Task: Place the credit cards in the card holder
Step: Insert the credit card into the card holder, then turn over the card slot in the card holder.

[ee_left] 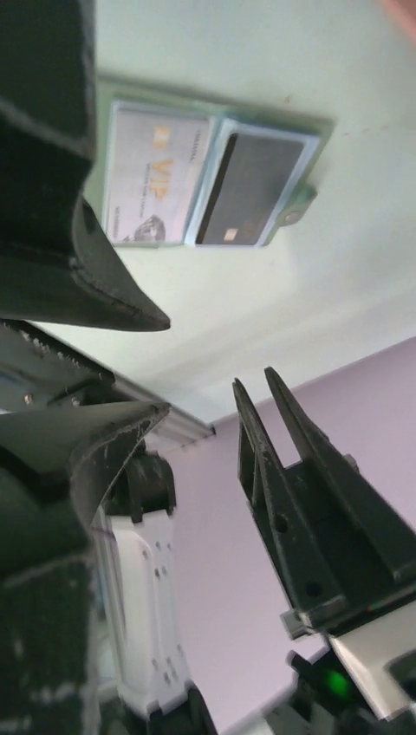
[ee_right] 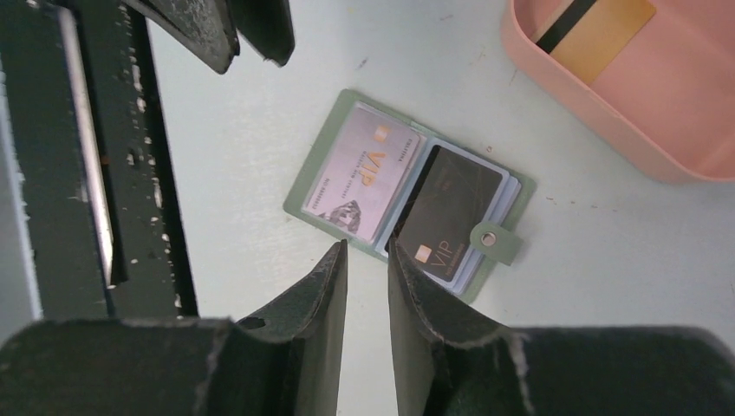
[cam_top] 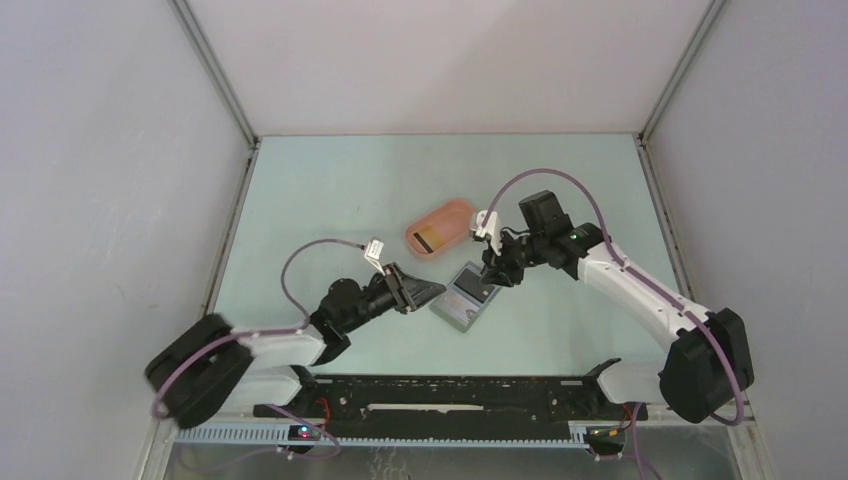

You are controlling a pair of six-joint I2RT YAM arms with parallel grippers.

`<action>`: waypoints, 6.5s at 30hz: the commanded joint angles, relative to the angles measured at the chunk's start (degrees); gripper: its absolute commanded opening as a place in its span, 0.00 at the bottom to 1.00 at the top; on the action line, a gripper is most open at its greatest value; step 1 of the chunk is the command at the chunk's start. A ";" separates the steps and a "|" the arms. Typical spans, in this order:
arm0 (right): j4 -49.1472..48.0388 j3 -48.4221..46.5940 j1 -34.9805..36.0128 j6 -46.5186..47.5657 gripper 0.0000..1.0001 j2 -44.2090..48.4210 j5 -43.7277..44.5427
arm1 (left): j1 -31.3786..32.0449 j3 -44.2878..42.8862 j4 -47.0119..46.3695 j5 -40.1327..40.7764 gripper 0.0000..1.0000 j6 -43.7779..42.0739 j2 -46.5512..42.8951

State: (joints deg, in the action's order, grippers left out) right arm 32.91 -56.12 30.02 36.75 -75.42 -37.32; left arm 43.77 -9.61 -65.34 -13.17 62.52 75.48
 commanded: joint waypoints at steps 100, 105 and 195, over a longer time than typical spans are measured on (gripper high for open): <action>10.13 -14.02 -9.10 -16.55 0.53 -33.28 1.48 | 3.53 -18.59 21.29 6.55 0.40 -15.31 18.15; 10.62 -14.23 -9.16 -16.20 0.52 -33.18 0.19 | 3.58 -16.79 22.72 8.33 0.41 -17.33 14.41; 14.01 -14.55 -5.45 -15.44 0.45 -29.46 -15.27 | 4.61 -3.88 15.50 14.94 0.45 -14.21 1.44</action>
State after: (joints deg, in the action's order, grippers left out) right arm 46.50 -69.23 22.63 20.69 -108.20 -50.68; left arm 47.99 -15.66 -45.34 1.87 47.00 76.44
